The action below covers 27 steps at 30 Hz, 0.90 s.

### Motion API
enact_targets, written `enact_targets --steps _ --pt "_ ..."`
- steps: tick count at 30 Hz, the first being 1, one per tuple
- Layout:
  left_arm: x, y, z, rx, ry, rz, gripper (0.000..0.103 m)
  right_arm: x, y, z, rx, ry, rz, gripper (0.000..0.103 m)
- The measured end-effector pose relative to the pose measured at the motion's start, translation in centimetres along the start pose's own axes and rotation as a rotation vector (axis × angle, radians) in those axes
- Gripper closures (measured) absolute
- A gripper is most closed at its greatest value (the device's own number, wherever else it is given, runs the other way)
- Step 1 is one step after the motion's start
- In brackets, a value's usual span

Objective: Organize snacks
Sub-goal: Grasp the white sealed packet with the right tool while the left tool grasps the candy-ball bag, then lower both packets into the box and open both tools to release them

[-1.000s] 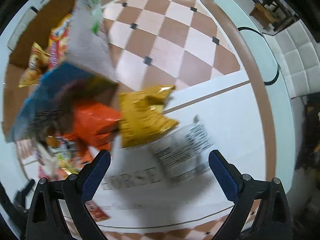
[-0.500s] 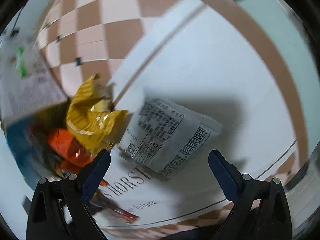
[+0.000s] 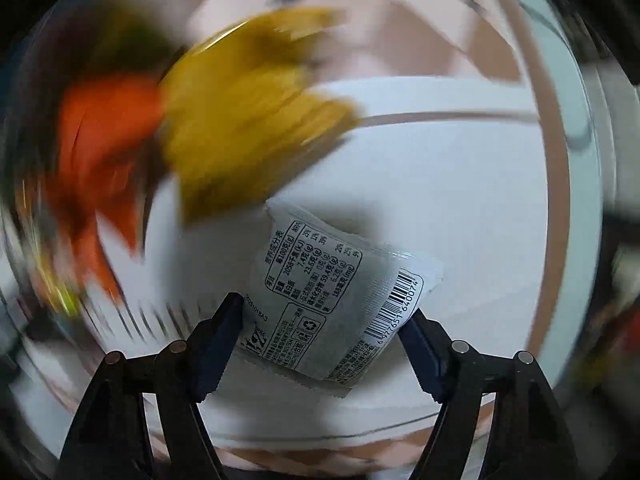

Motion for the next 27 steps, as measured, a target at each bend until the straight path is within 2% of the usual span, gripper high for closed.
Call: enact_targets --steps 1,3,8,11,13,15,17,22,24,26,27 --pt "-0.1 -0.4 0.3 0.015 0.023 0.000 0.020 -0.7 0.1 -0.5 -0.015 -0.069 -0.021 0.024" --pt "-0.1 -0.6 0.9 0.033 0.102 0.013 0.020 -1.3 0.1 -1.1 -0.030 -0.101 -0.020 0.023" --pt "4.0 1.4 0.4 -0.030 0.374 0.070 0.017 -0.7 0.3 -1.4 -0.032 0.006 0.054 0.022" --pt "5.5 1.8 0.8 -0.010 0.447 0.103 0.017 -0.1 0.4 -0.7 -0.033 0.024 0.066 0.021" --pt "6.3 1.8 1.3 -0.012 0.428 0.101 0.020 0.6 0.7 -0.9 -0.033 0.038 0.062 0.021" --pt "6.3 1.5 2.5 -0.013 0.391 0.089 0.037 0.9 0.7 -1.2 -0.021 0.063 0.061 0.022" --pt "6.1 1.2 2.6 -0.044 0.302 0.045 0.049 1.2 0.5 -0.9 0.002 0.070 0.056 0.023" --pt "2.2 1.9 2.0 -0.097 0.071 -0.008 0.049 -1.2 -0.2 -1.3 -0.006 -0.026 0.063 0.024" --pt "1.2 2.1 1.7 -0.109 0.008 -0.043 0.048 -1.3 -0.1 -1.6 -0.034 -0.060 0.069 0.024" --pt "0.8 2.2 1.4 -0.113 -0.015 -0.067 0.047 -0.7 -0.1 -1.8 -0.047 -0.040 0.089 0.023" --pt "0.7 2.3 1.4 -0.117 -0.012 -0.071 0.047 -0.2 0.0 -0.3 -0.051 -0.025 0.094 0.015"
Point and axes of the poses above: each gripper's, at about its wrist camera, not at the fingertips, and y roughly the way its jaws point, x to its right, z to its top, the point moved 7 cm from there along y, roughly the way its jaws point, and after that the axes turned 10 degrees about x, right-handed, at the moved point
